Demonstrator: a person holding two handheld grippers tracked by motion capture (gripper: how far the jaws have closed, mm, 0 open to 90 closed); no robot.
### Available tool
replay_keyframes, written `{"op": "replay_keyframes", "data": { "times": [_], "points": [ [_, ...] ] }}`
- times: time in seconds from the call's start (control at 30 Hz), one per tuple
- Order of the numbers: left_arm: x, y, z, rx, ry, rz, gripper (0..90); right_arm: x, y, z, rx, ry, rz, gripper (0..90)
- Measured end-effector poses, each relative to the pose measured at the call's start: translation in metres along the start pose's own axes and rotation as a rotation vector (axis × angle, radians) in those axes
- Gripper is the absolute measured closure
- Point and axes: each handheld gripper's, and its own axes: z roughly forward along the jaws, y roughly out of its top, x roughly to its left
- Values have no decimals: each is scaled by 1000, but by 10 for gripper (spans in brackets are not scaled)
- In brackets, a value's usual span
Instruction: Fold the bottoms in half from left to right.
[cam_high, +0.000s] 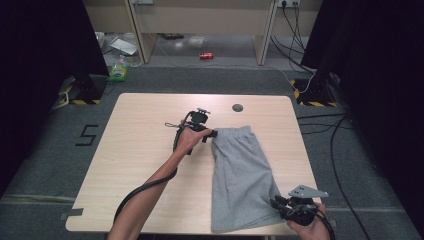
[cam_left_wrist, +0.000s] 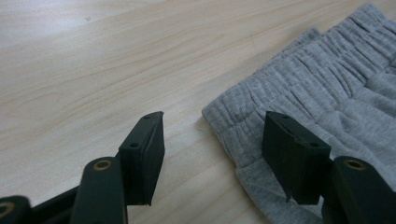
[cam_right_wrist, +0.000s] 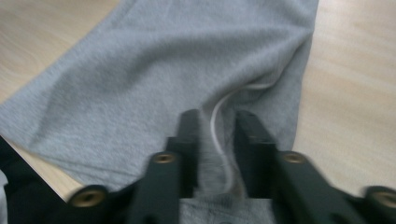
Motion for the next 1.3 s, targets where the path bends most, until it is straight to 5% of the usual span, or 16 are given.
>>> {"op": "replay_keyframes", "data": {
  "times": [0.17,0.3,0.5,0.7,1.0,1.17,1.3],
  "points": [
    [1,0,0,2,2,-2,387,-1,-3,-8,-61,5,26,718],
    [1,-1,1,2,6,-3,386,2,-6,-8,-44,3,-1,717],
    [2,-1,2,6,16,2,384,-3,-13,-7,-38,-7,-6,850],
    [2,-1,4,4,24,14,384,-11,-23,-32,-69,-34,41,857],
    [2,0,7,-17,38,32,376,-28,-43,-15,-14,-39,125,854],
    [5,-1,1,-25,26,22,360,-24,-38,-19,-1,-59,105,741],
    [6,-2,0,-32,-18,-44,345,-19,-27,-24,-42,-77,85,688]
  ]
}}
